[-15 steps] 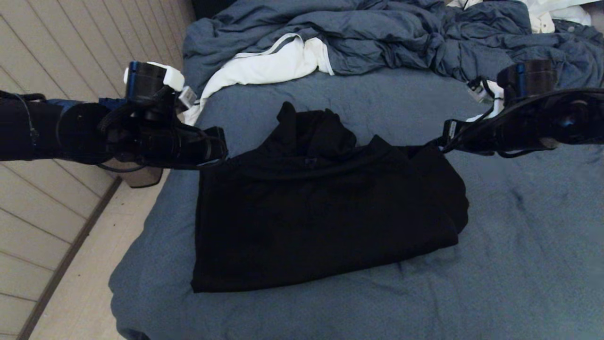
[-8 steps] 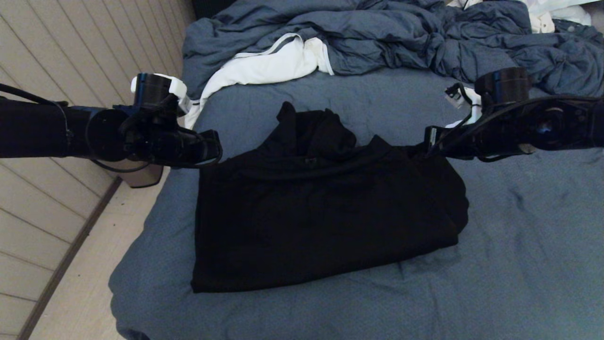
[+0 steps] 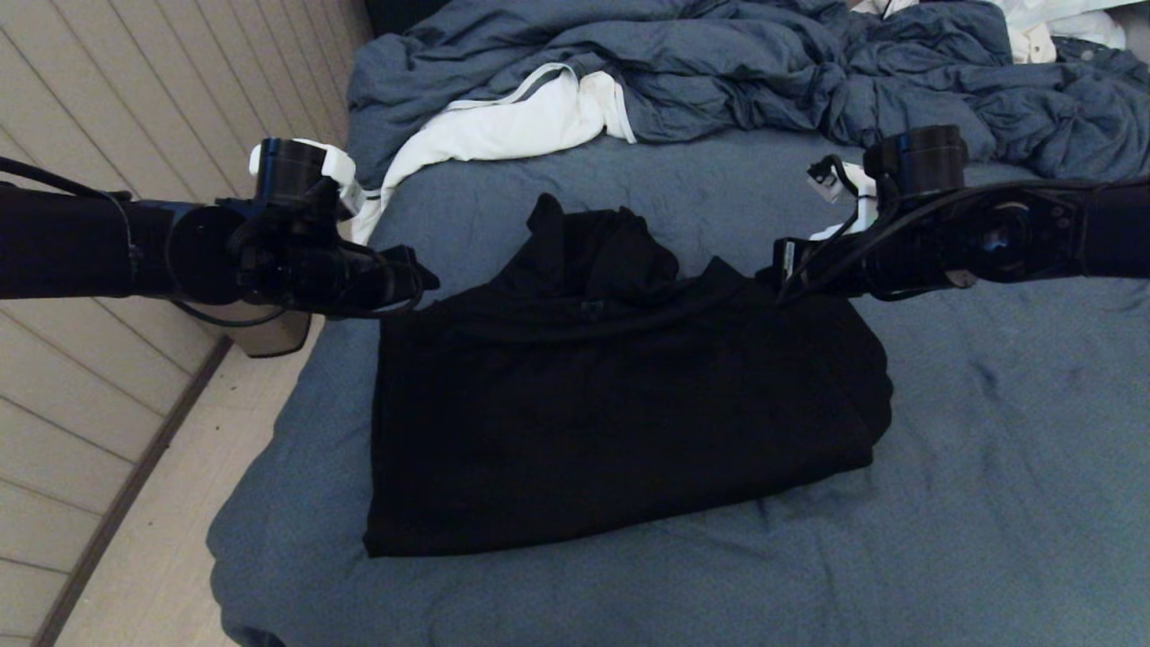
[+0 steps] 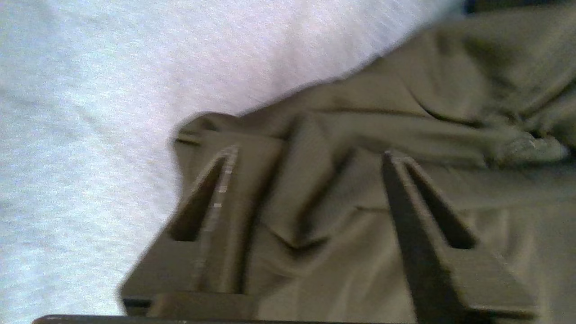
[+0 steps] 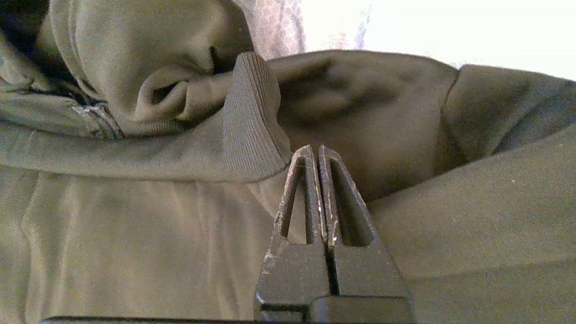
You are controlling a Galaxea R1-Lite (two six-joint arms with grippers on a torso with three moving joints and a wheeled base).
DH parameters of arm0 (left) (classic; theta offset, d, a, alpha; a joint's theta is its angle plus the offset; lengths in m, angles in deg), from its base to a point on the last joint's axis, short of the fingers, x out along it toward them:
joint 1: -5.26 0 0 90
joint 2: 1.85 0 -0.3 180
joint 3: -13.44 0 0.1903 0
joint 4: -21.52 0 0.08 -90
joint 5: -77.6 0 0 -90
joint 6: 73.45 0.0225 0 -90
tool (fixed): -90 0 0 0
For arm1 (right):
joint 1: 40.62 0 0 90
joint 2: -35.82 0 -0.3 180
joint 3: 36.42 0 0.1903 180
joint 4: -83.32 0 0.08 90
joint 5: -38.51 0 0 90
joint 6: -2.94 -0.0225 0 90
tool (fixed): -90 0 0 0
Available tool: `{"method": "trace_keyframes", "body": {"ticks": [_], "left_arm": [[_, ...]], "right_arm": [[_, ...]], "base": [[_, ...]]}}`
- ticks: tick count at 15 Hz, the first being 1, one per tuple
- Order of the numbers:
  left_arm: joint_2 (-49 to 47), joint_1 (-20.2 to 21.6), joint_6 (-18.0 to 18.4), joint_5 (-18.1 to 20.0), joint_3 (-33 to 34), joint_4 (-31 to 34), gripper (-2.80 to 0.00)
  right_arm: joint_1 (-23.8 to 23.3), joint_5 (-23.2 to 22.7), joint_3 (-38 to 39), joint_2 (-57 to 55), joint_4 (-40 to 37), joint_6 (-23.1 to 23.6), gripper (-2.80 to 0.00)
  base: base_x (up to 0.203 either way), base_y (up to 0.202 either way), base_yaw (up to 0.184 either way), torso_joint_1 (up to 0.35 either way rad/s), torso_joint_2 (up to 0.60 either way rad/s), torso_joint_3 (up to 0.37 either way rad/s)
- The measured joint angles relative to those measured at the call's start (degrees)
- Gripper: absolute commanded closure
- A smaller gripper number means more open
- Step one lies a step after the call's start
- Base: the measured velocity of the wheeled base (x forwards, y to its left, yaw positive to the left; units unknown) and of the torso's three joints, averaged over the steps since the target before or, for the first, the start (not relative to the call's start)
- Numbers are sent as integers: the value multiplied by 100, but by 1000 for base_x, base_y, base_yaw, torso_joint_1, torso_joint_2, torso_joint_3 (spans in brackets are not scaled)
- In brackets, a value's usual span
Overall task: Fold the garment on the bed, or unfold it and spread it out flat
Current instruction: Unfold the black sweatshirt
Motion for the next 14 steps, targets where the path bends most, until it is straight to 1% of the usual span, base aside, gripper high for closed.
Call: {"method": "trace_keyframes", "body": {"ticks": [7, 10, 12, 14], "left_arm": [[13, -27, -7, 13, -2, 7, -280], [17, -24, -13, 13, -12, 7, -280], [22, -24, -16, 14, -15, 10, -280], [22, -24, -16, 13, -17, 10, -280]], "right_arm": [[-24, -12, -44, 123, -38, 38, 0], [-23, -15, 155, 265, 41, 30, 0], [-28, -99, 61, 305, -61, 12, 0], [-51, -280, -51, 324, -264, 7, 0]], "base": [[0, 0, 0, 0, 0, 0], [0, 0, 0, 0, 0, 0], [0, 0, 0, 0, 0, 0], [0, 0, 0, 0, 0, 0]]}}
